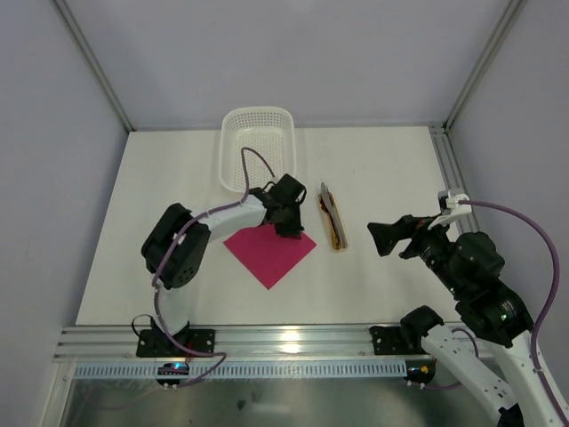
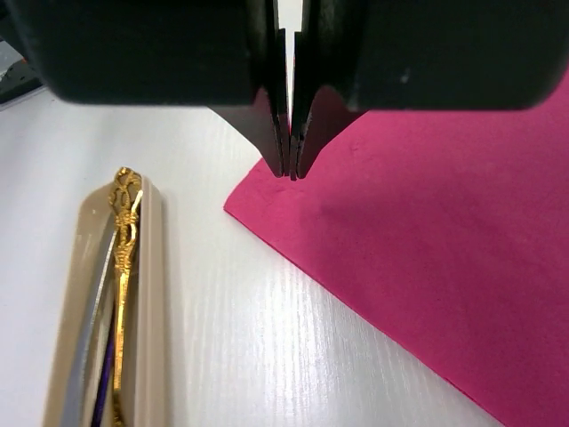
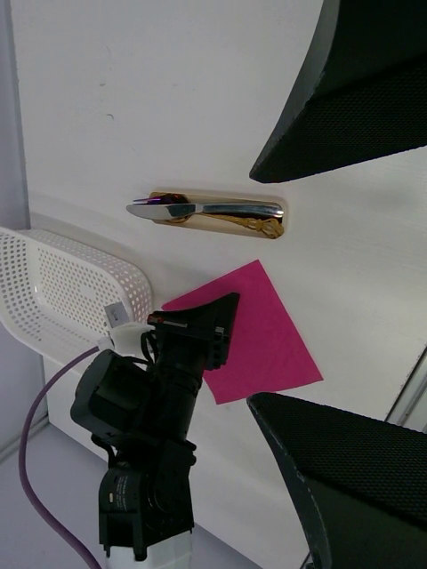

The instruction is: Place the utensils on the paper napkin and roll it up

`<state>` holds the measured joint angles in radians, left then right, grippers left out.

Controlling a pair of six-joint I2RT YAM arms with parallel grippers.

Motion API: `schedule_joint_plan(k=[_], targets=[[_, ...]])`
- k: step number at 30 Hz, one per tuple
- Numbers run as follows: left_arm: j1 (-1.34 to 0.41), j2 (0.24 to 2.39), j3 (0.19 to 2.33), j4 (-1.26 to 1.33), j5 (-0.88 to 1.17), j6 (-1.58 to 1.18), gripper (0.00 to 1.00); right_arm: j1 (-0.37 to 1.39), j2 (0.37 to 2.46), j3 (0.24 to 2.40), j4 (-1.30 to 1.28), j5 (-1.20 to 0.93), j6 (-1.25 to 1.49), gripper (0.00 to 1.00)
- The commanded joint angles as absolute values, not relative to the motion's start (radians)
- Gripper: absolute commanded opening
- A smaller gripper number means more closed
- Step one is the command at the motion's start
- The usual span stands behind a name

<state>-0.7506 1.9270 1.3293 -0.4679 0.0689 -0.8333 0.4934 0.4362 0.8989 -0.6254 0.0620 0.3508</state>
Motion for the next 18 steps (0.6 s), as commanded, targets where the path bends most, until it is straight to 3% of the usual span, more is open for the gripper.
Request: schedule_joint_plan(k=[1, 8, 11, 14, 18], targets=[[-0.747, 1.826, 1.367, -0.492, 0.034, -0.816, 0.05, 0.491, 0.44, 0.899, -0.624, 0.084, 0.364, 1.0], [-0.726, 1.694, 1.257, -0.614, -0.207, -0.712, 0.05, 0.491, 0.566, 0.893, -0.614, 0.107, 0.426, 1.0], [-0.684, 1.651, 1.154, -0.589, -0.21, -0.701, 0.05, 0.491, 0.67, 0.887, -0.539, 0.124, 0.416, 0.99], [-0.664, 1.626, 1.069, -0.535, -0.199, -0.701, 0.05, 0.489, 0.81, 0.91, -0.488, 0.132, 0.403, 0.91], [-0.663, 1.635, 1.022, -0.494, -0.144, -0.719, 0.05, 0.489, 0.98, 0.954, -0.419, 0.141, 0.362, 0.74]])
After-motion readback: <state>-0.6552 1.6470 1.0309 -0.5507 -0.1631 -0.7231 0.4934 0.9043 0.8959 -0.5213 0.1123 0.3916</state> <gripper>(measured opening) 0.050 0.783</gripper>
